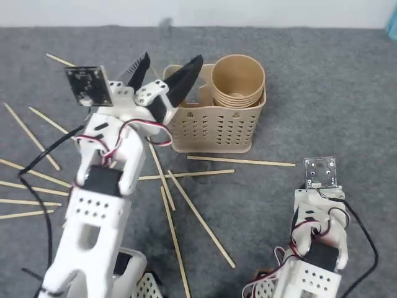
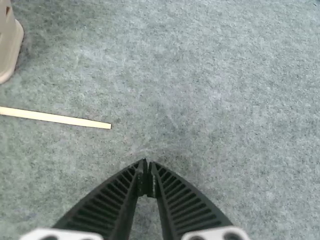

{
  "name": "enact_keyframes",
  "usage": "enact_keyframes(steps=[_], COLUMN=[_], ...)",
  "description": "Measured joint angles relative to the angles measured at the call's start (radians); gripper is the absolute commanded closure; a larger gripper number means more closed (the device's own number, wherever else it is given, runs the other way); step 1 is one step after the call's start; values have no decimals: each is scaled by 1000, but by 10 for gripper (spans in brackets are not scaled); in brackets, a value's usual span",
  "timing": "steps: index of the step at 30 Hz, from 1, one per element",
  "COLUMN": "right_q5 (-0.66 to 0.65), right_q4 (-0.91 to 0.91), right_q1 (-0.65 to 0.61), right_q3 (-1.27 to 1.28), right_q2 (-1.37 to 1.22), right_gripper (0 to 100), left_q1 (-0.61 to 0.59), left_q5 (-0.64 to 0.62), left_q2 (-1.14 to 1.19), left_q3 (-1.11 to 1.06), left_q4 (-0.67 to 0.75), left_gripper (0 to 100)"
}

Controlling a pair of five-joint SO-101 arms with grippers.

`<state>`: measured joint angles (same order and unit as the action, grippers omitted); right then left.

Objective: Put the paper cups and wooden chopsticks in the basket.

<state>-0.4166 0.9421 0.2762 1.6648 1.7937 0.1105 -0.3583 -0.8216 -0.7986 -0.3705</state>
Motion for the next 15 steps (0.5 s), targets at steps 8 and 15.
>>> enact_keyframes(steps=[8,15], right_q5=[0,0], right_q4=[0,0], right_q1=[0,0], right_q3=[0,0], right_q2=[0,0], right_gripper=[991,991], left_q1=[-94,-272], left_q5=[-2,-3], left_q2=[-84,-60], left_q3=[133,233], left_q4=[-147,-152], left_gripper=[743,847])
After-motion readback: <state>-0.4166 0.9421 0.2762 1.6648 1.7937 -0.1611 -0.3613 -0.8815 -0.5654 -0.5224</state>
